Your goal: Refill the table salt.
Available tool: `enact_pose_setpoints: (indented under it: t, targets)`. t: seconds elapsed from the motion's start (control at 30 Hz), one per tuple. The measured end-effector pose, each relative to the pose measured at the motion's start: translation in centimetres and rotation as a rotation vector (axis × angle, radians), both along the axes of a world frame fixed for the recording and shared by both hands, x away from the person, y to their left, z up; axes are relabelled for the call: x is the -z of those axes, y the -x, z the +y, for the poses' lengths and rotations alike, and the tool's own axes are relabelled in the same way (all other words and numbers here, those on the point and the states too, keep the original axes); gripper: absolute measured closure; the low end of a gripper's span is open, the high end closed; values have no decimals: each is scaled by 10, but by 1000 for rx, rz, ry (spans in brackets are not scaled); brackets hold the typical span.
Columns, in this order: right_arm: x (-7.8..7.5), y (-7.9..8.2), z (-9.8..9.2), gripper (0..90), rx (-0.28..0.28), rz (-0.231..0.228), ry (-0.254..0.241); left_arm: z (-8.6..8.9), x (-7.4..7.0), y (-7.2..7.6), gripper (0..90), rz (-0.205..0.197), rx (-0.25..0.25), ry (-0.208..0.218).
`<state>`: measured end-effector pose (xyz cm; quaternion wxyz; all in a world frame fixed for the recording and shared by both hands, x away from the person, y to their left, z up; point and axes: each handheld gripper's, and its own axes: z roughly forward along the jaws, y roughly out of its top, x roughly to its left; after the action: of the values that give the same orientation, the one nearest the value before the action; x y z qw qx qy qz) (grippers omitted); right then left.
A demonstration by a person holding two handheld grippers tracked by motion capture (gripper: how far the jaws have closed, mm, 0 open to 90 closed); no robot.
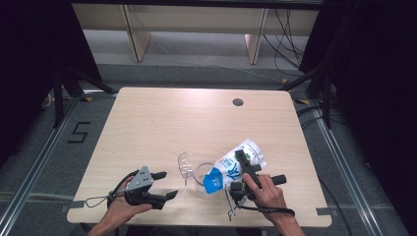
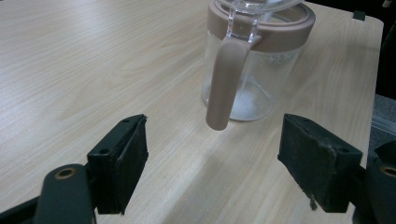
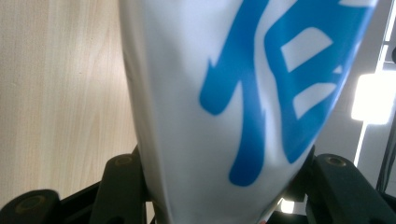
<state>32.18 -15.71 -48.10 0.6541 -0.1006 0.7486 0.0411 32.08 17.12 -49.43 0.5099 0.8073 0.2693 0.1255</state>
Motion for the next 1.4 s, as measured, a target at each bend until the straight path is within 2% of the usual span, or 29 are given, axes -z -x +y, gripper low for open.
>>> enact_pose_setpoints:
  t: [0.23, 0.3, 0.33, 0.37, 0.4, 0.47, 0.53, 0.57, 0.6, 0.63, 0.67, 0.73, 0.77, 0.93, 0.97, 1.0, 1.1, 1.17, 1.2, 1.27, 1.33, 1.37, 1.4]
  targets:
    - [-1, 0, 1, 494, -8, -3, 6, 0, 0, 0, 233, 0, 0, 0]
    - [-5, -2, 2, 494, -47, -29, 67, 0, 0, 0, 233, -1, 1, -1]
    - [-6, -2, 3, 494, -48, -30, 69, 0, 0, 0, 233, 0, 0, 0]
    - [-2, 0, 1, 494, -14, -4, 22, 0, 0, 0, 233, 0, 0, 0]
    - [-1, 0, 1, 494, -2, 1, 16, 0, 0, 0, 233, 0, -1, 0]
    - [-1, 0, 1, 494, -13, -3, 10, 0, 0, 0, 233, 0, 0, 0]
    - [-6, -2, 3, 494, -53, -33, 72, 0, 0, 0, 233, 0, 0, 0]
    - [-5, -2, 3, 494, -50, -29, 66, 0, 0, 0, 233, 0, -1, 1]
    - [-2, -2, 1, 494, -29, -14, 21, 0, 0, 0, 233, 0, -1, 0]
    - [-1, -1, 1, 494, -11, -3, 5, 0, 0, 0, 233, 0, -1, 0]
    - [0, 0, 1, 494, -9, -3, 5, 0, 0, 0, 233, -1, 0, -1]
    - [-5, -2, 2, 494, -44, -27, 62, 0, 0, 0, 233, -1, 0, -1]
    - [-6, -2, 2, 494, -53, -35, 72, 0, 0, 0, 233, 0, -1, 0]
    - [-5, -2, 2, 495, -49, -37, 66, 0, 0, 0, 233, -1, 0, -1]
    - [-2, -1, 0, 495, -19, -18, 26, 0, 0, 0, 233, -1, 0, -1]
    - [-1, 0, 0, 495, -9, -14, 14, 0, 0, 0, 233, -1, -1, -1]
    - [-1, 0, 0, 495, -10, -17, 20, 0, 0, 0, 233, -1, -1, -1]
    - [-6, -2, 1, 495, -43, -36, 75, 0, 0, 0, 233, -1, 0, -1]
    - [-6, -2, 2, 495, -52, -45, 80, 0, 0, 0, 233, -1, 0, -1]
    - [-5, -2, 2, 495, -42, -38, 69, 1, 0, 0, 233, -5, 4, -2]
    - [-4, 1, 1, 495, -4, -13, 57, 1, 0, 0, 233, -2, -1, 0]
    - [-3, 0, 1, 495, -15, -20, 44, 0, 0, 0, 233, -1, -2, 1]
    - [-3, 1, 0, 495, 0, -16, 45, 0, 0, 0, 233, -1, -1, 0]
